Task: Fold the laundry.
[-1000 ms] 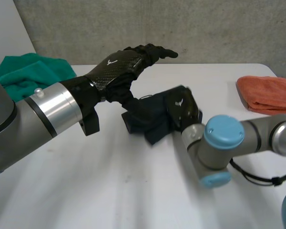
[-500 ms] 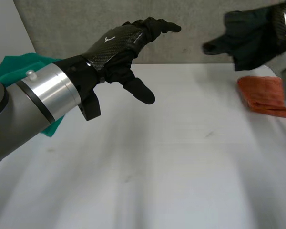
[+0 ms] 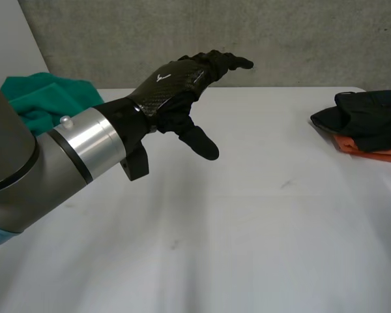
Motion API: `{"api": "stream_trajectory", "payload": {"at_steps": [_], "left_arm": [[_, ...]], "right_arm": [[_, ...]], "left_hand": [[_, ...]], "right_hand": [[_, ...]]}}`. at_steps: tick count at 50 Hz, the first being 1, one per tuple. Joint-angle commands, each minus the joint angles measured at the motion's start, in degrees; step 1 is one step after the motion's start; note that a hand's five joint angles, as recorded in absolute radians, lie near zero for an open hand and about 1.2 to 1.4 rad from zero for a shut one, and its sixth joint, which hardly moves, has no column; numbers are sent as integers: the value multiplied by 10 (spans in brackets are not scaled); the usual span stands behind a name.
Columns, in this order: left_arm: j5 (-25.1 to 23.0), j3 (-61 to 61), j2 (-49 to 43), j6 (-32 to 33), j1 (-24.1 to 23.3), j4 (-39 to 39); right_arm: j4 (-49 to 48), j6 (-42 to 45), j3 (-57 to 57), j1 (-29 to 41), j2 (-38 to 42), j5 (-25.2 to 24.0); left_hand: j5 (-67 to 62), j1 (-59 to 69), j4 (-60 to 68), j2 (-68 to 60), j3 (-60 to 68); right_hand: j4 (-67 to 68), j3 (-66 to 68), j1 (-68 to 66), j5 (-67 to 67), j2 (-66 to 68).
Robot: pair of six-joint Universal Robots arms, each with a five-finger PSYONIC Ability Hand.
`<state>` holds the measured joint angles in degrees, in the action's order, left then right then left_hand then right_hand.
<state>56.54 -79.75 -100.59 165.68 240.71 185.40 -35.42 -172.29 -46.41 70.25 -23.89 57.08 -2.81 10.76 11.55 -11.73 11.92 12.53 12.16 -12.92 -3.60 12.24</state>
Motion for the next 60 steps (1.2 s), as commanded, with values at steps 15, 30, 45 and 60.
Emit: {"api": "stream_trajectory", "payload": {"at_steps": [15, 30, 45, 60], "left_arm": [[16, -13, 61, -4, 16, -7], [309, 173, -18, 246, 175, -75], [209, 281, -399, 323, 330, 140], [279, 290, -357, 223, 316, 191]], "right_arm": [[186, 372, -81, -22, -273, 363], [-258, 132, -402, 208, -506, 105], [15, 106, -540, 353, -461, 83], [11, 215, -566, 337, -428, 142]], "left_hand": [[28, -8, -15, 17, -19], [28, -8, -15, 17, -19], [28, -8, -15, 17, -19], [-672, 692, 685, -683, 681]], "right_hand": [[-25, -22, 29, 36, -22], [-25, -22, 29, 36, -22], [-25, -22, 29, 36, -22], [-25, -22, 29, 36, -22]]}}
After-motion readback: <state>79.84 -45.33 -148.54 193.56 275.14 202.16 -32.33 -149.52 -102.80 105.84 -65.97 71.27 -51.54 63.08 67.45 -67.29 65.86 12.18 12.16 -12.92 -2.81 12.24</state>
